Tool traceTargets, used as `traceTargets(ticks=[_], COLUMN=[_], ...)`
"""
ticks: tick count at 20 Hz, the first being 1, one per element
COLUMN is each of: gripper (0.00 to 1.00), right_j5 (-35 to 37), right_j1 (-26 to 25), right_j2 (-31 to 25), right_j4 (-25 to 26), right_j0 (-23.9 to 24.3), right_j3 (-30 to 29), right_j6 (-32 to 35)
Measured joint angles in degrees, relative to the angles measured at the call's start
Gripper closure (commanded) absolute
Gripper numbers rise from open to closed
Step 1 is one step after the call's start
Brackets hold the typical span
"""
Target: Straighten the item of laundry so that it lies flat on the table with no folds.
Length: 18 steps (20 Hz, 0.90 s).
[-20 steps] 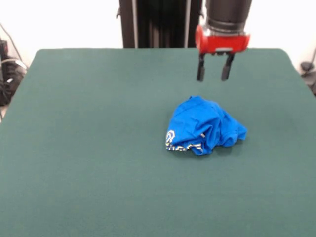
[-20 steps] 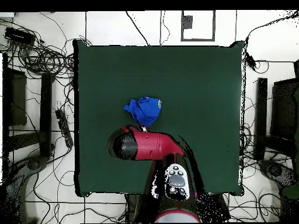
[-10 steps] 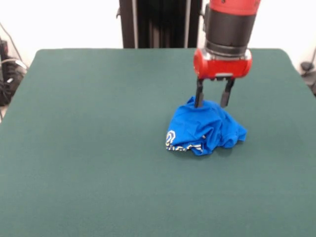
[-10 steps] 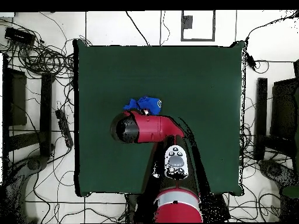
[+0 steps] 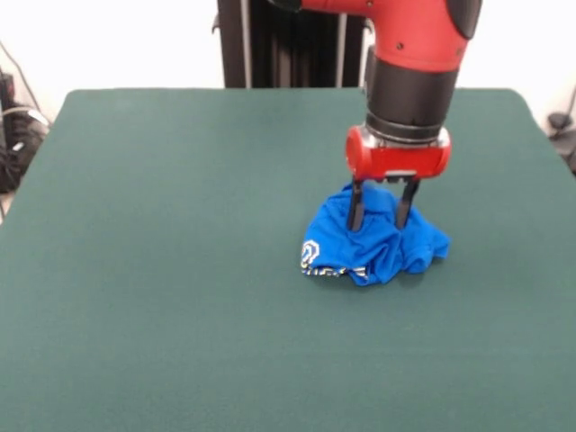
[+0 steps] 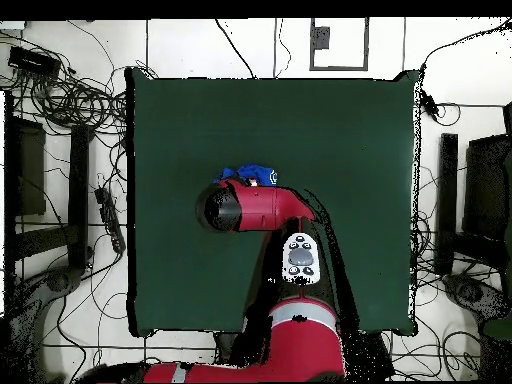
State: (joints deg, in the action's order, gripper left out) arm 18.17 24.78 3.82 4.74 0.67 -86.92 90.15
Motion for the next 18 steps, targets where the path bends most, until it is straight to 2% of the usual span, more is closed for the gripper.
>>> traceTargets(ticks=[9,10,18], gripper=[0.0,1.0,1.0], right_j5=[0.55,1.38,0.82], right_j1=[-2.03,-2.53,-2.51], right_j2=[2.75,3.63,4.45], right_j4=[-0.02,-0.02,-0.02], right_j0=[-1.48,-2.06,-2.39], right_j3=[1.46,2.24,2.23], right_j6=[0.0,0.0,0.0])
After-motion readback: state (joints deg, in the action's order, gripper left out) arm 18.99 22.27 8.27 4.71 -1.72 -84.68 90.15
